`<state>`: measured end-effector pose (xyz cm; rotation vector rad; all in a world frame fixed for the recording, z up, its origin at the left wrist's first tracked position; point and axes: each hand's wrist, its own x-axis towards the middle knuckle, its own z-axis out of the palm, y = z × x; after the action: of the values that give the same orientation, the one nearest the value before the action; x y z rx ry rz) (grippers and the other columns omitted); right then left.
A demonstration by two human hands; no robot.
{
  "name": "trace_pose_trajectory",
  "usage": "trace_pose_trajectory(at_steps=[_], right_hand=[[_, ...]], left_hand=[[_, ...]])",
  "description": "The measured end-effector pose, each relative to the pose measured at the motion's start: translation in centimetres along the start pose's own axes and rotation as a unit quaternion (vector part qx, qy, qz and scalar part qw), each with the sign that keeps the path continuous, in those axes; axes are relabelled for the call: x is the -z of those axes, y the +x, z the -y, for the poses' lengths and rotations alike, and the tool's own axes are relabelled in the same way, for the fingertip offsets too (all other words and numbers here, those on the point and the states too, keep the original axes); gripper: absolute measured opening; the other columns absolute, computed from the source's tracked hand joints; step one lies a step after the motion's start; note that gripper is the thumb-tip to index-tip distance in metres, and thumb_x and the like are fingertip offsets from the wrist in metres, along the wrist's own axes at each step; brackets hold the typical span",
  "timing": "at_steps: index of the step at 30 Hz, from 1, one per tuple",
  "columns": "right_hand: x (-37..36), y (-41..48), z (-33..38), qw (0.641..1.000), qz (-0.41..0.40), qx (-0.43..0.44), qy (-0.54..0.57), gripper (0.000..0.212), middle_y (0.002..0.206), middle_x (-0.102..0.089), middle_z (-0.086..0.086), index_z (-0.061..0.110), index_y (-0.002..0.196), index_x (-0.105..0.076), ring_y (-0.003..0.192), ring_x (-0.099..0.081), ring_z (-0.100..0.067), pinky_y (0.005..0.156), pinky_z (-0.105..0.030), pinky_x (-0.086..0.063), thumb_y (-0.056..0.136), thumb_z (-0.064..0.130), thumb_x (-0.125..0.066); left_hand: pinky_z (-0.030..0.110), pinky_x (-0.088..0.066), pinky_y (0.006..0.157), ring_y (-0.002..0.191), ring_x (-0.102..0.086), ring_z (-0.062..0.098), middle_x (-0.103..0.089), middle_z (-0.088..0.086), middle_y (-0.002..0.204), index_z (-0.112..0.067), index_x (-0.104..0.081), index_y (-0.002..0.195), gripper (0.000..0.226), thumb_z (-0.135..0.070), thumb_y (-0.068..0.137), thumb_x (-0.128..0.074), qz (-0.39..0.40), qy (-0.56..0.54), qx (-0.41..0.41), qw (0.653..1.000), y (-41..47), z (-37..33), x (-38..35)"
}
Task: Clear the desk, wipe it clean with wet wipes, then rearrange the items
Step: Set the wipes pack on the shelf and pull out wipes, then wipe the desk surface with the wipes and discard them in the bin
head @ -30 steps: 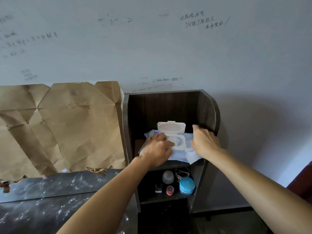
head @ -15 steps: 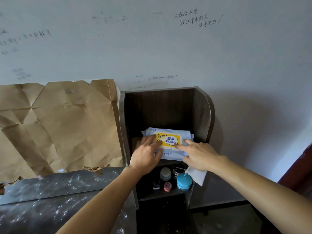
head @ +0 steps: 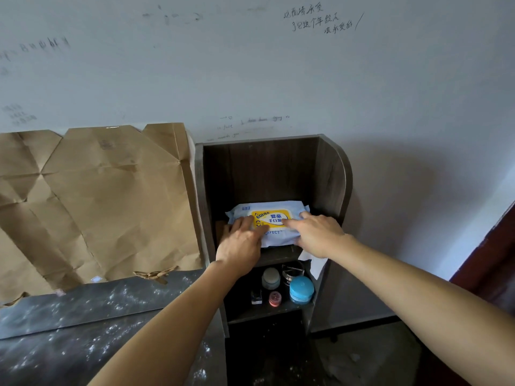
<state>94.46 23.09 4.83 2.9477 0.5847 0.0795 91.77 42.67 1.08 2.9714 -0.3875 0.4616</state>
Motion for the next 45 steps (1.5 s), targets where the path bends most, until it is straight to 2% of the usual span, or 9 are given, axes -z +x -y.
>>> trace_pose_trajectory(at_steps=[4,10,14,18,23,28,33,42,45], right_hand=[[-0.1,-1.8,-0.1,0.946,-0.153,-0.065,0.278,0.033,0.112,-0.059,0.002,0.026,0.119,-0.059,0.095,-0.060,-0.020,0.069,-0.029,-0.044,0.087,0.034,-0.063],[-0.4,-5.9,3.4,0.707,-0.098,-0.162,0.682,0.019,0.078,-0.070,0.009,0.021,0.077,-0.070,0.077,-0.061,-0.008,0.064,-0.017,-0.046,0.090,0.030,-0.061],[-1.6,-7.7,7.3,0.651,-0.009,-0.189,0.735,0.025,0.095,-0.068,-0.007,0.009,0.084,-0.069,0.084,-0.062,-0.022,0.074,-0.040,-0.054,0.090,0.032,-0.062],[-3.5,-10.0,11.9,0.645,0.108,-0.118,0.747,0.027,0.091,-0.070,-0.011,0.007,0.087,-0.072,0.094,-0.063,-0.026,0.093,-0.041,-0.047,0.080,0.033,-0.072],[-7.0,-13.0,17.3,0.727,0.233,0.007,0.646,0.024,0.065,-0.060,-0.010,0.006,0.063,-0.064,0.063,-0.054,-0.023,0.059,-0.029,-0.038,0.082,0.019,-0.069],[-7.5,-14.7,23.9,0.691,0.284,-0.004,0.665,0.020,0.084,-0.073,-0.015,0.004,0.080,-0.072,0.075,-0.066,-0.025,0.071,-0.032,-0.047,0.089,0.016,-0.059],[-5.5,-15.1,30.4,0.690,0.291,0.037,0.662,0.013,0.080,-0.069,-0.013,0.002,0.084,-0.071,0.073,-0.064,-0.024,0.066,-0.032,-0.050,0.088,0.011,-0.062],[-4.7,-15.9,46.2,0.715,0.314,0.054,0.622,0.027,0.079,-0.062,-0.014,0.003,0.088,-0.065,0.073,-0.056,-0.024,0.064,-0.034,-0.043,0.098,0.023,-0.048],[-4.9,-16.4,50.8,0.673,0.361,0.042,0.644,0.029,0.082,-0.062,-0.016,0.001,0.091,-0.061,0.072,-0.057,-0.024,0.058,-0.030,-0.044,0.094,0.030,-0.056]], left_hand=[[0.045,-0.030,0.108,0.132,-0.034,0.032,-0.040,0.010,0.143,-0.025,-0.048,0.135,0.044,-0.020,0.091,-0.049,-0.035,-0.042,-0.022,0.998,-2.0,-0.2,0.5],[0.036,-0.051,0.071,0.081,-0.061,0.022,-0.068,0.004,0.087,-0.009,-0.070,0.087,0.009,-0.016,0.086,-0.064,-0.176,-0.289,0.072,0.938,-9.4,-1.6,1.4],[0.025,-0.050,0.058,0.067,-0.067,0.018,-0.072,0.008,0.074,-0.011,-0.071,0.075,0.050,-0.058,0.086,-0.056,0.064,-0.583,0.317,0.746,-14.3,-2.1,2.9],[0.024,-0.044,0.051,0.054,-0.060,0.014,-0.065,0.005,0.061,-0.016,-0.066,0.059,0.025,-0.021,0.083,-0.070,0.066,-0.620,0.371,0.688,-20.0,-2.4,2.9],[0.024,-0.044,0.046,0.046,-0.051,0.018,-0.051,0.004,0.052,-0.011,-0.055,0.055,0.027,-0.002,0.080,-0.062,-0.068,-0.591,0.493,0.634,-27.5,-0.4,3.9],[0.027,-0.050,0.054,0.057,-0.062,0.018,-0.061,0.009,0.068,-0.007,-0.059,0.074,0.018,0.008,0.081,-0.054,-0.134,-0.578,0.538,0.598,-35.5,1.4,5.3],[0.030,-0.053,0.062,0.072,-0.064,0.021,-0.067,0.015,0.094,-0.007,-0.064,0.112,0.029,-0.007,0.084,-0.067,-0.070,-0.646,0.492,0.580,-41.5,5.1,6.4],[0.037,-0.055,0.079,0.080,-0.067,0.028,-0.069,0.022,0.090,0.006,-0.065,0.089,0.020,-0.012,0.083,-0.070,-0.149,-0.630,0.496,0.579,-50.1,16.3,8.8],[0.033,-0.050,0.061,0.066,-0.059,0.026,-0.058,0.017,0.071,-0.008,-0.053,0.067,0.024,-0.014,0.082,-0.070,-0.204,-0.612,0.520,0.560,-52.7,20.1,9.2]])
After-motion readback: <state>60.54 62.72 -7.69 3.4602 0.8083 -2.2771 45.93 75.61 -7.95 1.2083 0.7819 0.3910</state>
